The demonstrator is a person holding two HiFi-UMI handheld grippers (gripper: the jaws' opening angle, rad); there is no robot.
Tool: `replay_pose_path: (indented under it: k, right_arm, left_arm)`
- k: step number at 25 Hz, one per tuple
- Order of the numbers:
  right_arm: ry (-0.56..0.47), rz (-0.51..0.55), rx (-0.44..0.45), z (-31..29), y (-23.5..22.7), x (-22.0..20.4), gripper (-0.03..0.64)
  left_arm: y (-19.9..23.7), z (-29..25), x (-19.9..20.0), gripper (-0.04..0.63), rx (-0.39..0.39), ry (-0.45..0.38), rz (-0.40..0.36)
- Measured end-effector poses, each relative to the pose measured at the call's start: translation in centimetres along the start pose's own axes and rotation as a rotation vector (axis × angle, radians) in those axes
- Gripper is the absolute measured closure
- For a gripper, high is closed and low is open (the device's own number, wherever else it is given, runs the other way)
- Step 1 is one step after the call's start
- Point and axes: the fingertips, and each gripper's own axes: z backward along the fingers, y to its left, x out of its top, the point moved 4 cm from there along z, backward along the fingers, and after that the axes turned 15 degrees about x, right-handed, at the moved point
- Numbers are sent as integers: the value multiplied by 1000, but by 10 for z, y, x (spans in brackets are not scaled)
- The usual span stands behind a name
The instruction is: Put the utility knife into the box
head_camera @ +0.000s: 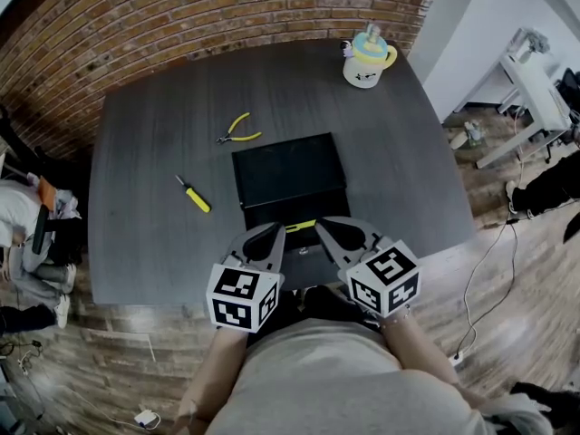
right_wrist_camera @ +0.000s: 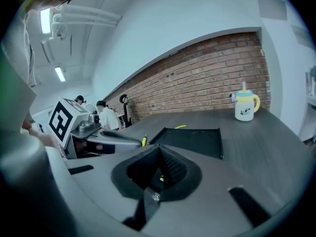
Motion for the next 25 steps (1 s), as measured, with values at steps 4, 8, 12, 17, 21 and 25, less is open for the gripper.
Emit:
replay_pose_path:
  k: [4,8,12,17,21,25]
  right_arm:
    - [1,5,-2,0,0,0,612]
    - [5,6,-2,-1,1,0,612]
    - [4,9,2,-2,3,-1,612]
    - [-1,-8,-7,-1,2,-1,612]
    - [-3,-12,-12,0,3,0,612]
    - [2,-18,-9,-1,2,-3,612]
  left_arm:
    - [-1,0,-1,572,-8,3,-5]
    - [-1,0,-2,572,-9,8,-20]
    - [-1,1,-4,572,-10,11,-19]
    - [0,1,-4,572,-14,17,-21]
    - [0,2,-4,572,-14,19,-25]
    - [1,2,-6,572,-17,19,-21]
